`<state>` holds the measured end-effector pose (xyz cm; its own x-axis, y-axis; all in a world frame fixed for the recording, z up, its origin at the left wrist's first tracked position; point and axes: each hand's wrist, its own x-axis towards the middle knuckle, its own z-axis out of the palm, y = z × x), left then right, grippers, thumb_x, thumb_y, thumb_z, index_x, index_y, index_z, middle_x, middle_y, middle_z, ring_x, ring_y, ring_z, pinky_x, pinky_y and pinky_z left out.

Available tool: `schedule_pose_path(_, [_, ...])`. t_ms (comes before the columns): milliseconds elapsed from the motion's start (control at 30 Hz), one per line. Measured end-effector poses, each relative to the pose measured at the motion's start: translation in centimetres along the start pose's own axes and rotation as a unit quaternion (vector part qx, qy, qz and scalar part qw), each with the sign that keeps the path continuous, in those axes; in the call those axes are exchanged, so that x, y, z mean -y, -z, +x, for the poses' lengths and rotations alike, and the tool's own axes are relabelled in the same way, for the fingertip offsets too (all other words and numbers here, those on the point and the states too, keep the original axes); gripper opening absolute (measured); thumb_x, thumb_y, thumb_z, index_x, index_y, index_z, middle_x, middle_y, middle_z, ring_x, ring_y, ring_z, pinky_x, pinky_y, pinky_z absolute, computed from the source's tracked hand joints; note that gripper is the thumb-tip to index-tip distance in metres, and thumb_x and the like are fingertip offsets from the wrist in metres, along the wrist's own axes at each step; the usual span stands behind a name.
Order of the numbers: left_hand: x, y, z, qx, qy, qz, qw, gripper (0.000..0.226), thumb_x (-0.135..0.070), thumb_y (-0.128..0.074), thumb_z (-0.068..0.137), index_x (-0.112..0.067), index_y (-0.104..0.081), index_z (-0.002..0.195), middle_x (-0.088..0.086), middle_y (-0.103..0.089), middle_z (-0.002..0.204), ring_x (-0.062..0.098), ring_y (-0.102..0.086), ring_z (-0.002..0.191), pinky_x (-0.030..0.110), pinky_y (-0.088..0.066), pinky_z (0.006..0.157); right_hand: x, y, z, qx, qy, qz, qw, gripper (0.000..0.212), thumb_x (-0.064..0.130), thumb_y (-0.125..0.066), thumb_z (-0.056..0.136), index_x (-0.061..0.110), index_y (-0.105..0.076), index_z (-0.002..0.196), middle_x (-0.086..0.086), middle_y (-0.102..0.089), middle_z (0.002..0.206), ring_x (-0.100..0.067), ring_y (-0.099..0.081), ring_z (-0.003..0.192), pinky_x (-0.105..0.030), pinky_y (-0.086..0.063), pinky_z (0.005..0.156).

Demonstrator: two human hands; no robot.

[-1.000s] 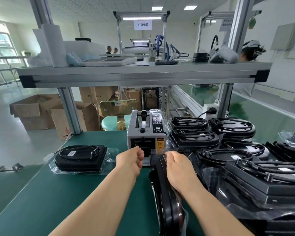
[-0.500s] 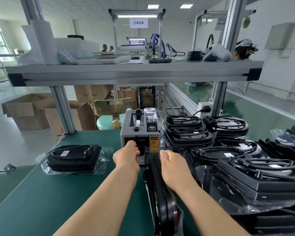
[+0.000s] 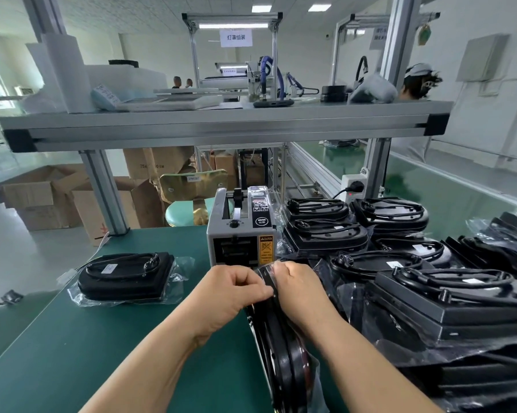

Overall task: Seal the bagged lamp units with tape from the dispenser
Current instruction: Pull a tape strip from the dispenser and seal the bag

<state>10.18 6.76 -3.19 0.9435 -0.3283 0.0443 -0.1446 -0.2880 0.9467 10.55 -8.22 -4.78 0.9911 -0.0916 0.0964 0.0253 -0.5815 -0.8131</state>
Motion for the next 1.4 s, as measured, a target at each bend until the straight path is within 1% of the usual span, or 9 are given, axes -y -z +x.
schedule_pose_path(133, [-0.1,0.6,-1.0,0.084,-0.015,-0.041,0.996,0.026,-0.042,-0.080,0.063,-0.019,-0.070,0.067,-0.007,-0.051,0.061,0.006,-0.038,0.055,0.015,-0.034,0.054,-0.1,-0.1,0.1,-0.007,-0.025,0.015,1.000,0.042,0.024,-0.036,0.102,0.010,-0.041,0.063,-0.006,-0.050,0.065,-0.020,-0.042,0.063,-0.036,-0.031,0.060])
schedule_pose_path(233, [0.4,0.0,-0.4,0.018,-0.001,-0.047,0.999,0.020,-0.032,-0.083,0.071,-0.020,-0.069,0.064,-0.010,-0.050,0.055,0.003,-0.037,0.049,0.012,-0.033,0.049,-0.1,-0.3,0.2,0.006,0.004,-0.033,0.999,0.038,0.017,-0.034,0.102,0.011,-0.038,0.064,-0.006,-0.049,0.067,-0.022,-0.041,0.064,-0.037,-0.030,0.060])
schedule_pose_path(367, [1.0,-0.3,1.6,-0.061,0.013,-0.060,0.996,0.020,-0.013,-0.075,0.086,-0.014,-0.067,0.068,-0.016,-0.051,0.048,-0.003,-0.040,0.040,0.007,-0.032,0.044,-0.1,-0.3,0.1,-0.001,0.028,-0.045,0.999,0.041,0.023,-0.033,0.105,0.013,-0.043,0.067,-0.002,-0.049,0.069,-0.023,-0.045,0.072,-0.034,-0.031,0.065])
schedule_pose_path(500, [0.9,0.3,3.0,-0.044,0.023,-0.031,0.998,0.021,-0.013,-0.072,0.088,-0.013,-0.064,0.069,-0.015,-0.047,0.046,-0.002,-0.035,0.040,0.010,-0.030,0.043,-0.4,-0.5,0.1,-0.012,0.031,-0.026,0.999,0.046,0.030,-0.034,0.105,0.019,-0.044,0.062,0.002,-0.052,0.067,-0.018,-0.047,0.067,-0.035,-0.032,0.062])
schedule_pose_path(600, [0.8,0.8,3.6,-0.020,0.036,-0.013,0.999,0.024,-0.014,-0.072,0.089,-0.016,-0.063,0.067,-0.014,-0.045,0.046,0.001,-0.032,0.041,0.015,-0.029,0.044,-0.5,-0.5,0.2,-0.012,0.028,-0.016,0.999,0.047,0.028,-0.035,0.104,0.019,-0.043,0.060,0.003,-0.050,0.063,-0.012,-0.043,0.059,-0.027,-0.031,0.054])
schedule_pose_path(767, [0.8,0.9,3.9,-0.008,0.038,-0.001,0.999,0.028,-0.012,-0.070,0.089,-0.019,-0.061,0.063,-0.013,-0.045,0.045,0.003,-0.032,0.042,0.018,-0.028,0.045,-0.7,-0.5,0.2,-0.013,0.024,-0.012,1.000,0.046,0.028,-0.035,0.104,0.017,-0.044,0.061,0.002,-0.050,0.063,-0.012,-0.043,0.060,-0.027,-0.033,0.055])
schedule_pose_path(1200, [1.8,1.0,4.2,-0.051,-0.009,0.054,0.997,0.020,-0.016,-0.074,0.085,-0.012,-0.063,0.068,-0.013,-0.050,0.053,0.004,-0.038,0.049,0.011,-0.034,0.048,-0.8,-0.7,0.3,-0.010,0.035,-0.033,0.999,0.046,0.026,-0.034,0.104,0.017,-0.041,0.059,0.002,-0.047,0.060,-0.012,-0.041,0.056,-0.026,-0.029,0.051])
schedule_pose_path(1300, [2.0,1.0,4.1,-0.067,-0.023,0.085,0.994,0.021,-0.019,-0.076,0.083,-0.006,-0.064,0.072,-0.011,-0.049,0.054,0.006,-0.039,0.052,0.013,-0.034,0.049,-0.6,-0.7,0.3,-0.009,0.036,-0.042,0.998,0.047,0.027,-0.033,0.105,0.017,-0.040,0.059,0.003,-0.046,0.060,-0.012,-0.040,0.056,-0.025,-0.028,0.051])
schedule_pose_path(1400, [2.1,1.0,4.1,-0.083,-0.022,0.110,0.990,0.020,-0.023,-0.078,0.081,-0.012,-0.066,0.070,-0.012,-0.049,0.050,0.007,-0.039,0.049,0.017,-0.035,0.050,-0.6,-0.7,0.3,0.000,0.048,-0.081,0.996,0.045,0.027,-0.029,0.107,0.018,-0.040,0.064,0.004,-0.046,0.065,-0.011,-0.040,0.058,-0.023,-0.025,0.052])
